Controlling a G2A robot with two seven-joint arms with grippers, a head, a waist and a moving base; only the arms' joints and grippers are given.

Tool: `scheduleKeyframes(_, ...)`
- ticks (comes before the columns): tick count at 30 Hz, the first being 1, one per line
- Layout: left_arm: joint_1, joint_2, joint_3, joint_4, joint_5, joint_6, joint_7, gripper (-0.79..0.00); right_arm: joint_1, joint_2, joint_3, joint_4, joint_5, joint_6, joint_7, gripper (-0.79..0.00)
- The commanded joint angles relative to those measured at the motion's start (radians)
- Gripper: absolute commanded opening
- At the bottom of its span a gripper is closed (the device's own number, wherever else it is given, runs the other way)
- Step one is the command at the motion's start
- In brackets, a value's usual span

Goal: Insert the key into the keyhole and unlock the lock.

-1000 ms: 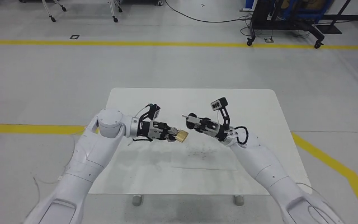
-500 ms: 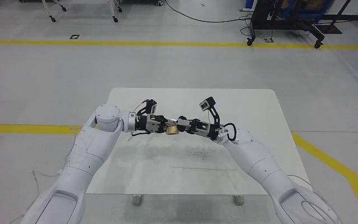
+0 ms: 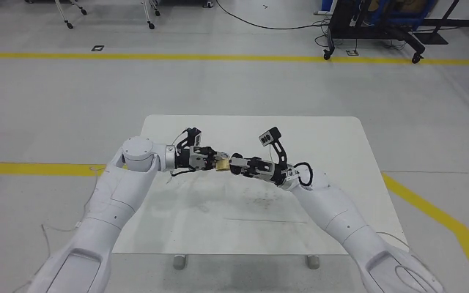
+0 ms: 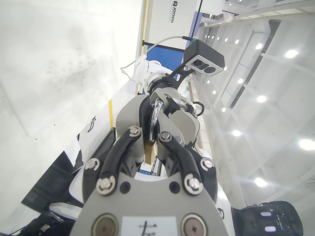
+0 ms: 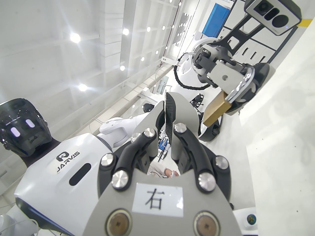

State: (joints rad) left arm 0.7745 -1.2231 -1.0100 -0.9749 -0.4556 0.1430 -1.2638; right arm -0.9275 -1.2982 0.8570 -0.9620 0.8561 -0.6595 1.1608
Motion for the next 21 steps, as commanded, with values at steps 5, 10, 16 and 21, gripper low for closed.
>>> scheduleKeyframes(5, 0.016, 0.002, -0.001, -0.023, 0.026, 0.006, 0.064, -0.785, -0.017, 0.005, 0.006, -0.028, -0.039, 0.02, -0.033, -0.785)
scheduleKeyframes(10, 0.05, 0.011, -0.021, -0.087, 0.066, 0.03, 0.185, -0.785, -0.124, 0.053, 0.094, -0.171, -0.154, 0.179, -0.117, -0.785)
scheduleKeyframes(16, 0.088, 0.018, -0.047, -0.146, 0.082, 0.032, 0.288, -0.785, -0.295, 0.106, 0.212, -0.451, -0.286, 0.357, -0.239, -0.785)
scheduleKeyframes(21, 0.088, 0.018, -0.047, -0.146, 0.082, 0.032, 0.288, -0.785, -0.295, 0.106, 0.212, -0.451, -0.286, 0.357, -0.239, -0.785)
